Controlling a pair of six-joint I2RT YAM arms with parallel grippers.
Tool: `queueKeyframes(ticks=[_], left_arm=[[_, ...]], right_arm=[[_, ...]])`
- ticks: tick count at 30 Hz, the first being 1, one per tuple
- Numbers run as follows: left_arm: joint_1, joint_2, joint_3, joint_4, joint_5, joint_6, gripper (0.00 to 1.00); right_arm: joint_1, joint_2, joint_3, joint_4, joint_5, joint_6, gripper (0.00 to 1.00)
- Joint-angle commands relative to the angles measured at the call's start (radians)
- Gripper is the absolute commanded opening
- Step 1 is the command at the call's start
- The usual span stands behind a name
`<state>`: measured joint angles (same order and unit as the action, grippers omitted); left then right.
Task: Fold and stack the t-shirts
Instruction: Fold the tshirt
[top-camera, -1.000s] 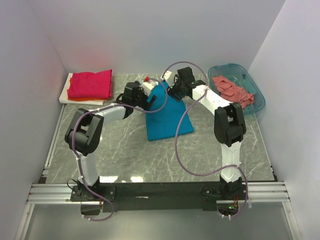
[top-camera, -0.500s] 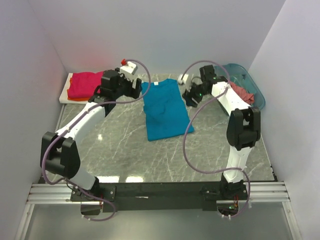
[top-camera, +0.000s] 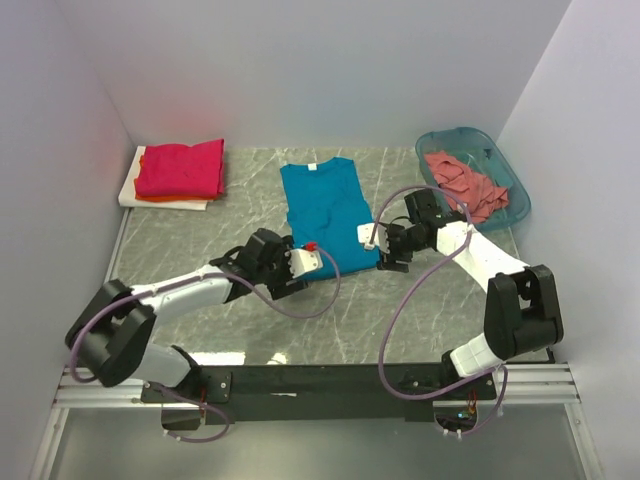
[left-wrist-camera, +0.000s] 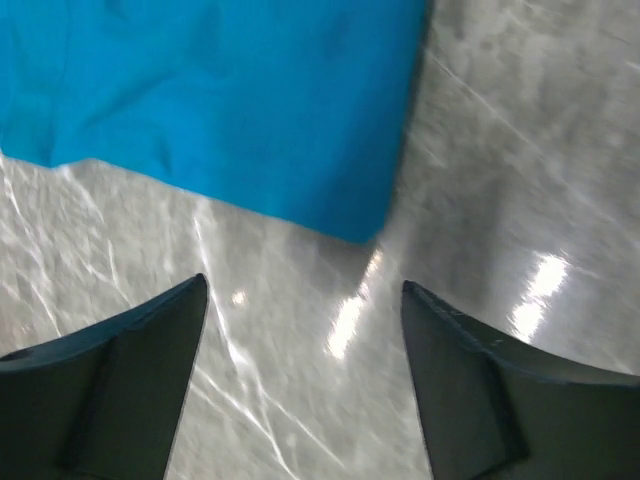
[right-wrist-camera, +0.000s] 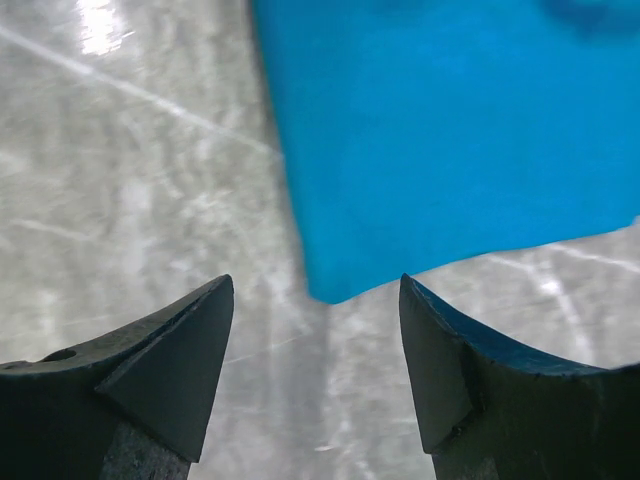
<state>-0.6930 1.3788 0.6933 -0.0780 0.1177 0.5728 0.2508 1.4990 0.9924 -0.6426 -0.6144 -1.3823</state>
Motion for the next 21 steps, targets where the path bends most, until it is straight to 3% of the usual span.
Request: queueKeyframes(ticks=[1,6,15,21], left_arm=[[0.001,0.092,0.058,0.102,0.011,0.105,0.81],[0.000,0.103,0.034,0.187,0.007,0.090,0.80],[-0.031,0.019,-0.005,0.147,0.043,0.107,0.82],[-0.056,0.063,-0.001,0.159,0.060,0.093,0.82]], right_arm=[[-0.002,-0.031,-0.008,0.100,-0.045,-0.009,0.74],[-0.001,-0.020,-0.008,0.090,-0.031,-0.020,0.74],[-0.002,0.000,-0.028,0.116,-0.022,-0.023,0.73],[-0.001,0.010,-0.041,0.124,0.005,-0.037,0.73]])
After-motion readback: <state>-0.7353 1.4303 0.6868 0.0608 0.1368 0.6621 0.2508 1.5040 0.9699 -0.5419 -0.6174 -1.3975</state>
